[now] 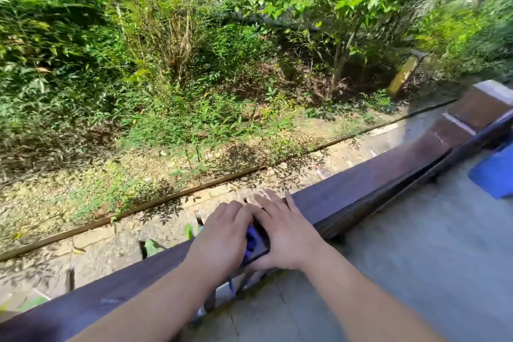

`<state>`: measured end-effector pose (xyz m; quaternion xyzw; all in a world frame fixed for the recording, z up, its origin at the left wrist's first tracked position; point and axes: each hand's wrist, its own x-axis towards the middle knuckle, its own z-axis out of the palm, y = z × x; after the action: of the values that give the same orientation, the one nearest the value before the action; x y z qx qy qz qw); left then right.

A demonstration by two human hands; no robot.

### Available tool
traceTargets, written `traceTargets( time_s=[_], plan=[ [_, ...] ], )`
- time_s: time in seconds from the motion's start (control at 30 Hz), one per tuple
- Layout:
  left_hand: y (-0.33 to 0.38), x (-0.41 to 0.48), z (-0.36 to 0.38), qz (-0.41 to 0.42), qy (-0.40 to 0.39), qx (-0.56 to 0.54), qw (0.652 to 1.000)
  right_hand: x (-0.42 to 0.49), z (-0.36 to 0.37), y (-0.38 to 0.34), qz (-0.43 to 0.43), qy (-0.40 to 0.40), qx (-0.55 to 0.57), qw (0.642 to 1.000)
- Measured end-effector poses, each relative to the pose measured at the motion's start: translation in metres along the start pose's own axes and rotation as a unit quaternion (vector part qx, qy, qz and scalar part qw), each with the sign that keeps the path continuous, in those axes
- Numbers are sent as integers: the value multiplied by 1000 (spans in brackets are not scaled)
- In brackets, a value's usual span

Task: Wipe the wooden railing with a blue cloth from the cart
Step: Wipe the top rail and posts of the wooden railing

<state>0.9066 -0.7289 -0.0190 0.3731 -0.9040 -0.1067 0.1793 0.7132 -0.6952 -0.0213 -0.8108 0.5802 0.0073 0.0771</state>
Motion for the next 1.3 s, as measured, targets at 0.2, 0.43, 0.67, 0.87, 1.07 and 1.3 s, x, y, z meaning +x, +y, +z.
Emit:
traceTargets(
  time_s=[0.2, 0.43, 0.67, 0.87, 1.07, 1.3],
  plan=[
    [41, 60, 27, 3, -8, 35, 999, -18, -12, 96, 16, -14, -8, 1000],
    [102, 131, 61, -35, 16, 71, 997, -35, -21, 204, 7, -5, -2, 1000],
    [151, 188, 89, -61, 49, 89, 993, -45, -21, 252, -20, -4, 5, 1000],
    [142, 174, 77, -51, 34, 128, 990, -29, -30, 224, -51, -13, 26, 998],
    [116, 97, 45, -60, 18, 127, 990, -4, -17, 152, -106, -35, 14, 994],
    [50, -47, -10, -177, 8, 142, 974, 40, 2, -15, -200, -27, 45, 978]
  ],
)
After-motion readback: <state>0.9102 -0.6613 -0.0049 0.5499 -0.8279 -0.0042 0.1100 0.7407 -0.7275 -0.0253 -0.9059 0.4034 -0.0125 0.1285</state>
